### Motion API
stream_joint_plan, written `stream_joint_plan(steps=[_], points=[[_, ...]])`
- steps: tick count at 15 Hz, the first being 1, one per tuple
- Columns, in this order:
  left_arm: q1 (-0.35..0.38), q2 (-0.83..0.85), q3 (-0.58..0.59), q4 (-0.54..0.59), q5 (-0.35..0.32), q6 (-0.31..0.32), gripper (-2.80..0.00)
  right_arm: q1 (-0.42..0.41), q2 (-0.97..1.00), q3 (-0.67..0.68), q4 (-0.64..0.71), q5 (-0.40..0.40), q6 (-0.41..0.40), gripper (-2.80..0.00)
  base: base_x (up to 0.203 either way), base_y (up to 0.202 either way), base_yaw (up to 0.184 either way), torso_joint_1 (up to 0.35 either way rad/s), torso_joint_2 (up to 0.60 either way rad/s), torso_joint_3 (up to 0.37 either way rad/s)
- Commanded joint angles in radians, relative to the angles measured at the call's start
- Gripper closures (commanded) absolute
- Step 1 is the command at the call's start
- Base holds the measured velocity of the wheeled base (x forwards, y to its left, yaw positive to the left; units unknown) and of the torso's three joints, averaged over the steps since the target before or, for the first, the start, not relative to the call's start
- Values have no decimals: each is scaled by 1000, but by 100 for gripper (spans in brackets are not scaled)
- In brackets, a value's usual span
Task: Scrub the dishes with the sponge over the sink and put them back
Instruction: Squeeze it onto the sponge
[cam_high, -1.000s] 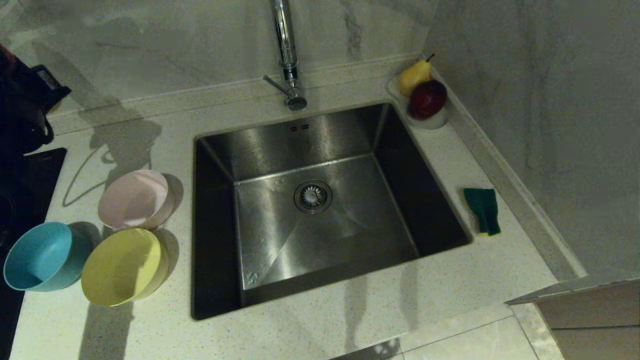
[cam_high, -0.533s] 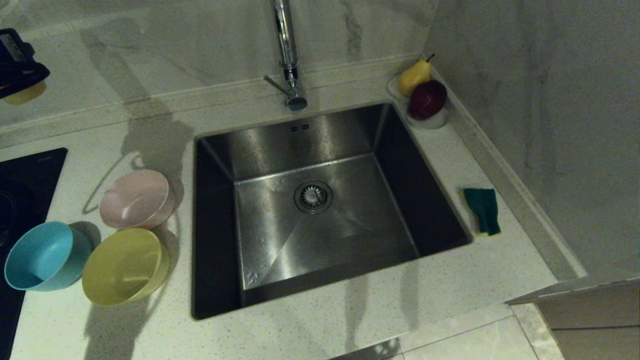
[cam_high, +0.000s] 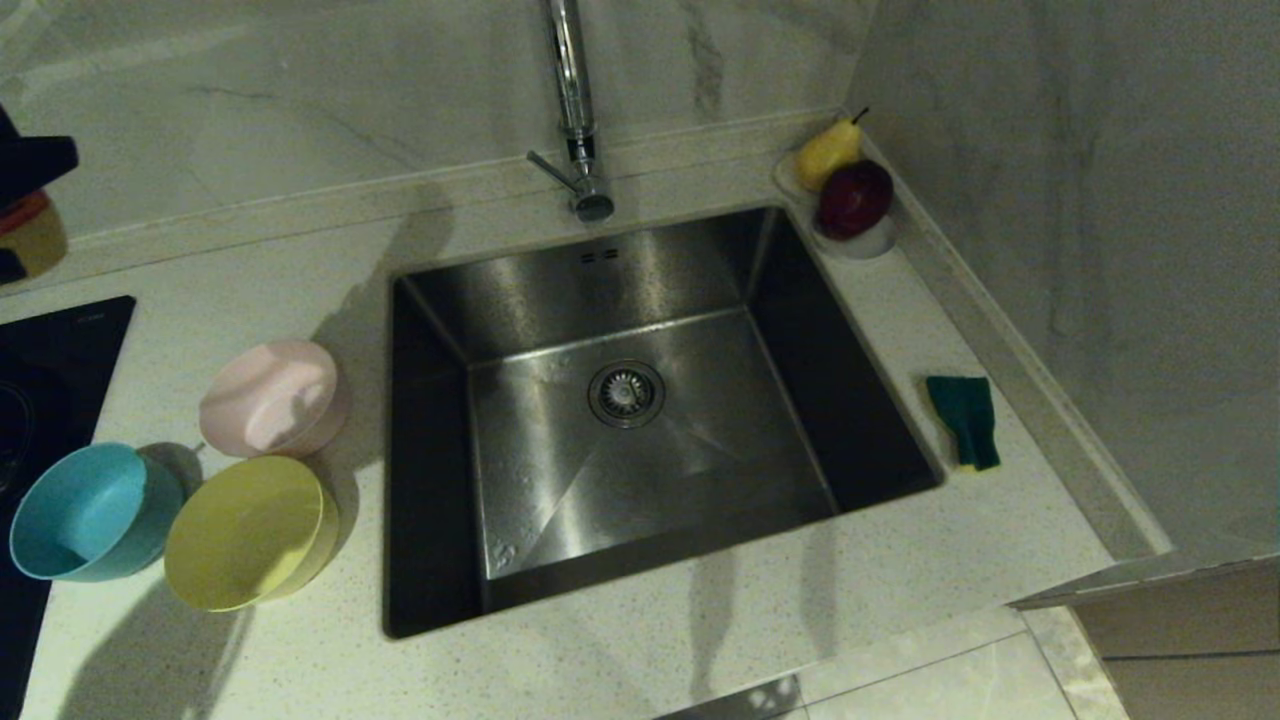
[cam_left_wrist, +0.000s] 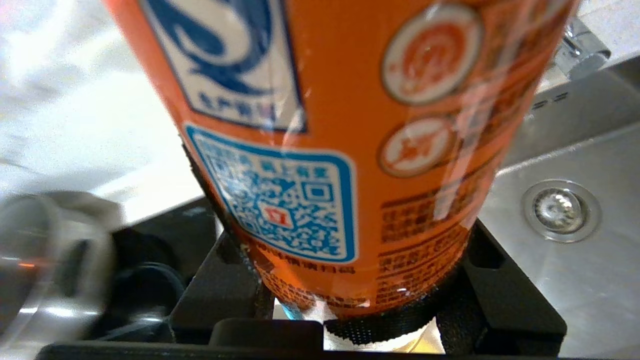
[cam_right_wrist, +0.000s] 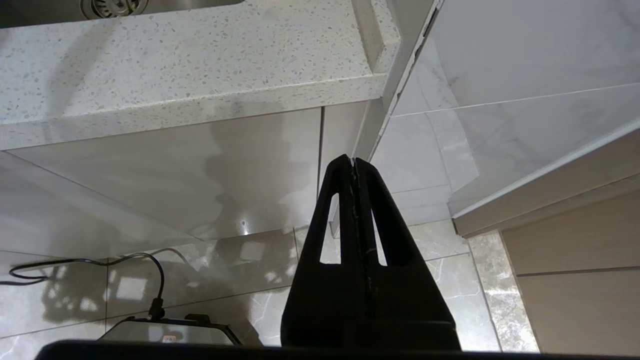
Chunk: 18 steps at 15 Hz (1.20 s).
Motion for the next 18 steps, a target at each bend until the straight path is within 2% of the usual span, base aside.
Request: stream_joint_plan(steps=[1,3,7,8,12,15,16,18], points=[[-12,-94,22,-4,-7,22,0,0,1,0,0,0,0,0,0,0,0,0,0,0],[-12,-100,18,-12,-26,38,0,0,1,0,0,0,0,0,0,0,0,0,0,0],[-12,-126,20,-1,-154,71,0,0,1,0,0,0,0,0,0,0,0,0,0,0],[-12,-132,41,-2,-168,71,0,0,1,0,0,0,0,0,0,0,0,0,0,0],[-15,-137,93,-6,-182,75,0,0,1,0,1,0,0,0,0,0,0,0,0,0],[-81,-110,101,-10,-182,80,0,0,1,0,0,0,0,0,0,0,0,0,0,0],[-82,-83,99,-12,-184,83,0,0,1,0,0,0,0,0,0,0,0,0,0,0],[-118,-14,68,-18,-184,121,0,0,1,0,0,0,0,0,0,0,0,0,0,0]])
